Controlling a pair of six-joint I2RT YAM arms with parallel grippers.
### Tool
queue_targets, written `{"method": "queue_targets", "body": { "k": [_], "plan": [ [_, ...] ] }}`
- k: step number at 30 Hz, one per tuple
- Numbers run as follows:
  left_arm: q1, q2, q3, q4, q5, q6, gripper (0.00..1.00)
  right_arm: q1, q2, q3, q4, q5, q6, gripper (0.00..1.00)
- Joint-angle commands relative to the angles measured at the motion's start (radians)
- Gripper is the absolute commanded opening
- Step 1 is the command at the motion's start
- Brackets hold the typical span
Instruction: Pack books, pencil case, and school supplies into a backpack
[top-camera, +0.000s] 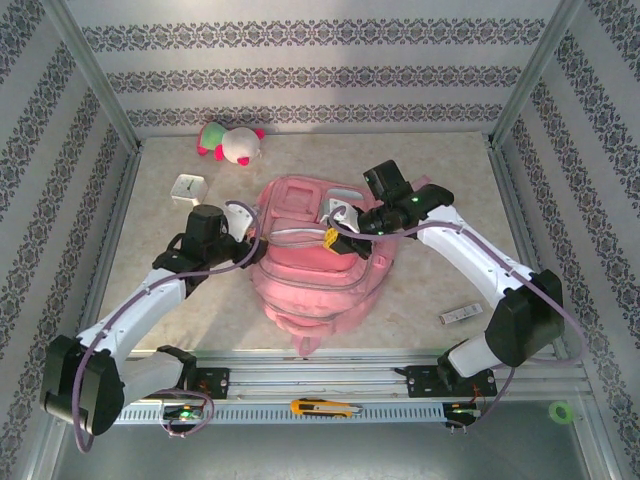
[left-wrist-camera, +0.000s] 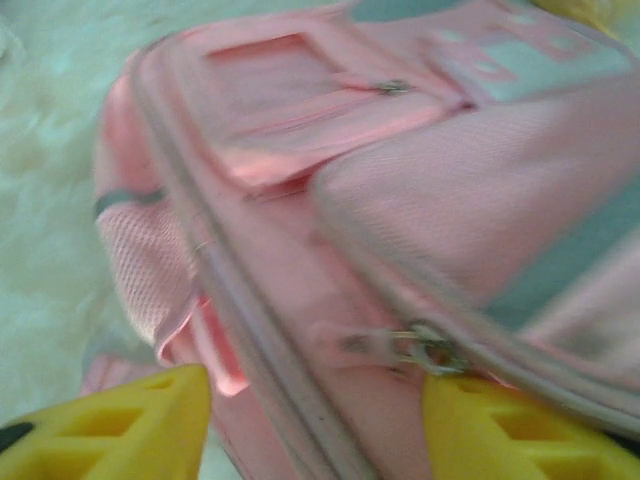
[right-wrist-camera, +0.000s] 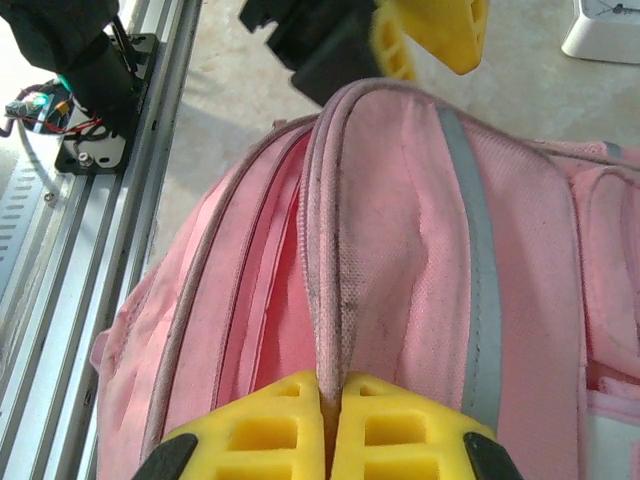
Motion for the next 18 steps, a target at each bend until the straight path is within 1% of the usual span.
{"method": "queue_targets", "body": {
  "k": [1, 2, 4, 6, 8, 11, 13, 15, 16, 17, 18],
  "plan": [
    [-0.008, -0.07, 0.067, -0.051, 0.297, 0.314, 0.66, 0.005, 0.018, 0.059, 0.0, -0.124, -0.058, 0.0],
    [-0.013, -0.078, 0.074, -0.065, 0.309, 0.359, 0.68, 0.005, 0.026, 0.065, -0.01, -0.135, -0.074, 0.0],
    [-0.028, -0.079, 0.088, -0.069, 0.297, 0.42, 0.7, 0.005, 0.034, 0.073, -0.018, -0.147, -0.082, 0.0],
    [-0.047, -0.054, 0.106, -0.047, 0.252, 0.456, 0.73, 0.005, 0.042, 0.08, -0.025, -0.15, -0.087, 0.0],
    [-0.063, -0.02, 0.13, -0.028, 0.241, 0.485, 0.74, 0.005, 0.047, 0.086, -0.035, -0.149, -0.091, 0.0],
    [-0.101, 0.057, 0.18, -0.025, 0.246, 0.532, 0.74, 0.006, 0.051, 0.093, -0.04, -0.149, -0.091, 0.0],
    [-0.141, 0.109, 0.213, -0.038, 0.228, 0.574, 0.74, 0.006, 0.054, 0.097, -0.041, -0.15, -0.088, 0.0],
    [-0.182, 0.151, 0.226, -0.016, 0.197, 0.608, 0.74, 0.007, 0.059, 0.105, -0.045, -0.143, -0.088, 0.0],
    [-0.195, 0.165, 0.226, 0.004, 0.186, 0.609, 0.72, 0.006, 0.063, 0.109, -0.05, -0.137, -0.09, 0.0],
    [-0.204, 0.174, 0.227, 0.028, 0.178, 0.6, 0.64, 0.003, 0.071, 0.117, -0.057, -0.131, -0.095, 0.0],
    [-0.209, 0.178, 0.231, 0.046, 0.17, 0.574, 0.52, 0.001, 0.08, 0.126, -0.066, -0.128, -0.102, 0.0]
  ]
}}
